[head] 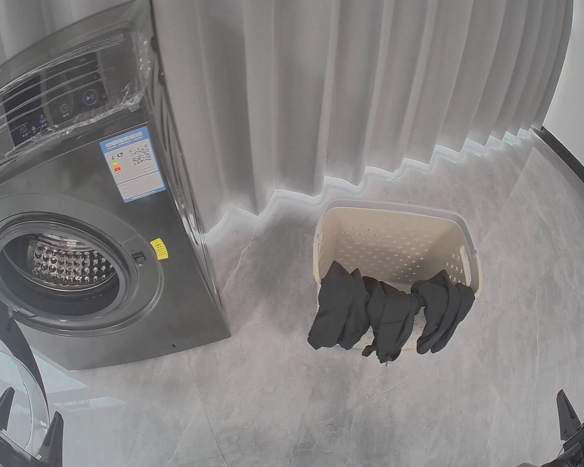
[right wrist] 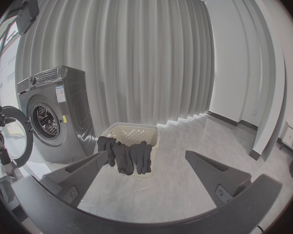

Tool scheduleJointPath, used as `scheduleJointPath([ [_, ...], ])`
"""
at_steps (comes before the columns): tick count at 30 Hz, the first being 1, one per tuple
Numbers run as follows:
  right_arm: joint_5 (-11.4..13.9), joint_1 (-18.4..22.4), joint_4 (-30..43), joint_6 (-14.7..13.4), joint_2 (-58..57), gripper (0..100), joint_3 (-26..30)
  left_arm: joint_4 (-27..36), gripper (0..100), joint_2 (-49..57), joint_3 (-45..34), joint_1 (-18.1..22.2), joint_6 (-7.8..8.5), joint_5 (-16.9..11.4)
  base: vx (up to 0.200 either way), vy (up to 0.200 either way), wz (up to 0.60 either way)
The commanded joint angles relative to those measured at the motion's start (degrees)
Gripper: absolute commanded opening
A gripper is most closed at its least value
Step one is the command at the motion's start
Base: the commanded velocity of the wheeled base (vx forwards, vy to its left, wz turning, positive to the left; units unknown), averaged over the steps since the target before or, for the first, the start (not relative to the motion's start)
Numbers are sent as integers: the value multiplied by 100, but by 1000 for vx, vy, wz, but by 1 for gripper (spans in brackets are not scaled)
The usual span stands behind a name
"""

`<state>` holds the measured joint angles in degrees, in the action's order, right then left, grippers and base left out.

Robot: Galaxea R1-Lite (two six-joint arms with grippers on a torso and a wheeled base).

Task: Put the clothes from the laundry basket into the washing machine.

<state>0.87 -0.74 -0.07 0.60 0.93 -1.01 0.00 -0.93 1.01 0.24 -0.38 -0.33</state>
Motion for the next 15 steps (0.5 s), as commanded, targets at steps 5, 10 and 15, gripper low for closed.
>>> scheduleJointPath([
  [5,1,-5,-1,2,-40,100,101,0,100,75,-101,2,-6,-2,0,0,0],
  [10,1,-5,-1,2,-40,100,101,0,100,75,-101,2,-6,-2,0,0,0],
  [15,1,-5,-1,2,-40,100,101,0,100,75,-101,2,-6,-2,0,0,0],
])
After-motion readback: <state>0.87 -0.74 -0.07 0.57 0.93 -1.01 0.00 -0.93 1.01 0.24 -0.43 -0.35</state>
